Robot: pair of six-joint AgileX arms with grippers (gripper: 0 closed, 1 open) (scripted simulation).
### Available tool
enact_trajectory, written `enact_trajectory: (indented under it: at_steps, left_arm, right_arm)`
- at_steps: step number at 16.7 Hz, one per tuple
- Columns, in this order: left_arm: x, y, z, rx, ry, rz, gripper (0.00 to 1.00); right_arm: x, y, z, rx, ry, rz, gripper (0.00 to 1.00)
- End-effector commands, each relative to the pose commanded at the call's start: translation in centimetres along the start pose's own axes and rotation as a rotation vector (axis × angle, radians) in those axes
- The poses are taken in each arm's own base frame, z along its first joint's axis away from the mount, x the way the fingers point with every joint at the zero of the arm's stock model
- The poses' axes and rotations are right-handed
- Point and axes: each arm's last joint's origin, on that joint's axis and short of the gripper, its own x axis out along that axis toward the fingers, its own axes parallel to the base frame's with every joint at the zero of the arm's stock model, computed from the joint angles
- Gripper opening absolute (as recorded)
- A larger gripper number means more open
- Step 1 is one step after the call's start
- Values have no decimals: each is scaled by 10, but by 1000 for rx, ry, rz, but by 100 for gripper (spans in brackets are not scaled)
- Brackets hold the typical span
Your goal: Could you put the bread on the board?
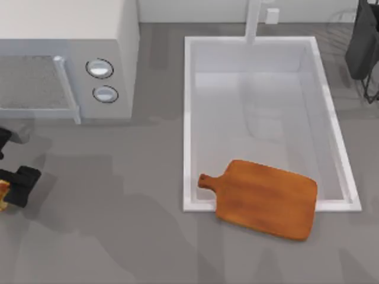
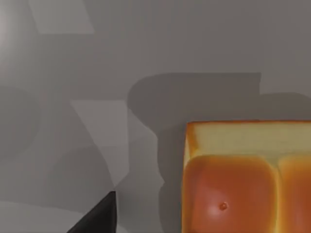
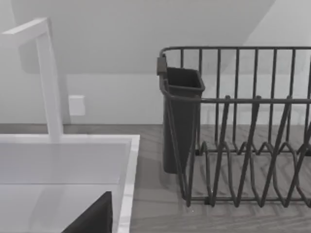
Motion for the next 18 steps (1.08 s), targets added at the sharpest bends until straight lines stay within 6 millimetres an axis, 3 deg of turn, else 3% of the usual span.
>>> enact_trajectory:
  at_steps: [6, 14, 15, 18]
  left_arm:
    - [0, 0, 0, 0, 0, 0, 2]
    - [0, 0, 0, 0, 0, 0, 0]
    - [-12, -1, -2, -4, -14, -2, 0]
    - [-18, -2, -8, 19, 10, 2, 0]
  right_arm:
    - [0, 0, 0, 0, 0, 0, 100]
    - [0, 0, 0, 0, 0, 0, 100]
    - [0, 0, 0, 0, 0, 0, 100]
    - [0, 0, 0, 0, 0, 0, 100]
